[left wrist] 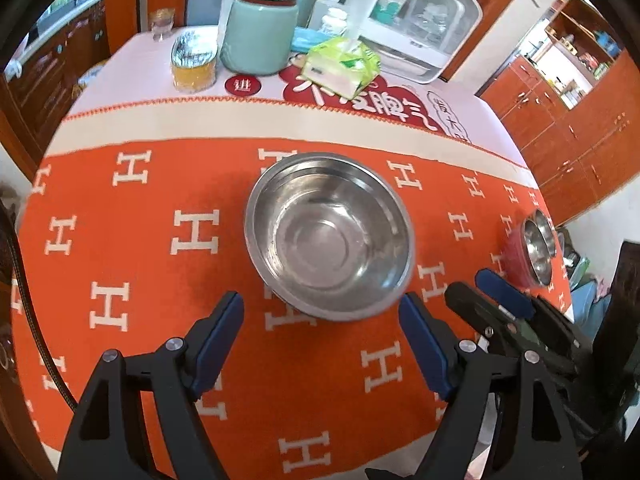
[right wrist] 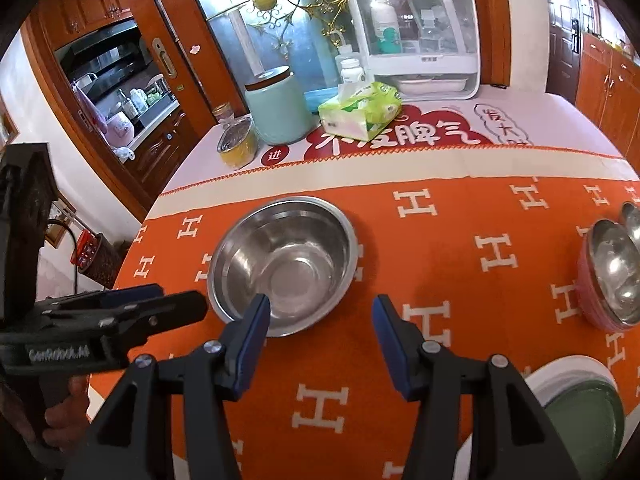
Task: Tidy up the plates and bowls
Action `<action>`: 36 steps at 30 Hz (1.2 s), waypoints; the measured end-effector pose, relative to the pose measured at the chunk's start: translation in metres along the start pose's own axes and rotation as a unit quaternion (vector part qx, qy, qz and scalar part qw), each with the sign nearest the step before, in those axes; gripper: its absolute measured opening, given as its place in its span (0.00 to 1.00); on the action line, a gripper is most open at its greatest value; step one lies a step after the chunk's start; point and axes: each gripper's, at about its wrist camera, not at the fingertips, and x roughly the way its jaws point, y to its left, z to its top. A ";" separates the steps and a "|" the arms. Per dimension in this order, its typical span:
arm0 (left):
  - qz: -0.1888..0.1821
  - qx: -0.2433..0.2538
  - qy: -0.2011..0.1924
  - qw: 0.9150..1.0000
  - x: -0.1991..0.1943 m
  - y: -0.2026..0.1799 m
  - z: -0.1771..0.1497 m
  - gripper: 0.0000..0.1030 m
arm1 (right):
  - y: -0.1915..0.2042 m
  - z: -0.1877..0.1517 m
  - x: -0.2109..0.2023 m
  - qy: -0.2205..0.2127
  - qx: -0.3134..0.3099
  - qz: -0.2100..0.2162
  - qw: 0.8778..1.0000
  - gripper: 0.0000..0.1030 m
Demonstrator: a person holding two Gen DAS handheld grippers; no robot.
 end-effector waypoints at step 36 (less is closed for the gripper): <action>-0.042 -0.042 0.096 0.994 0.090 0.036 0.016 0.24 | -0.008 -0.003 0.066 0.047 0.034 0.013 0.998 0.22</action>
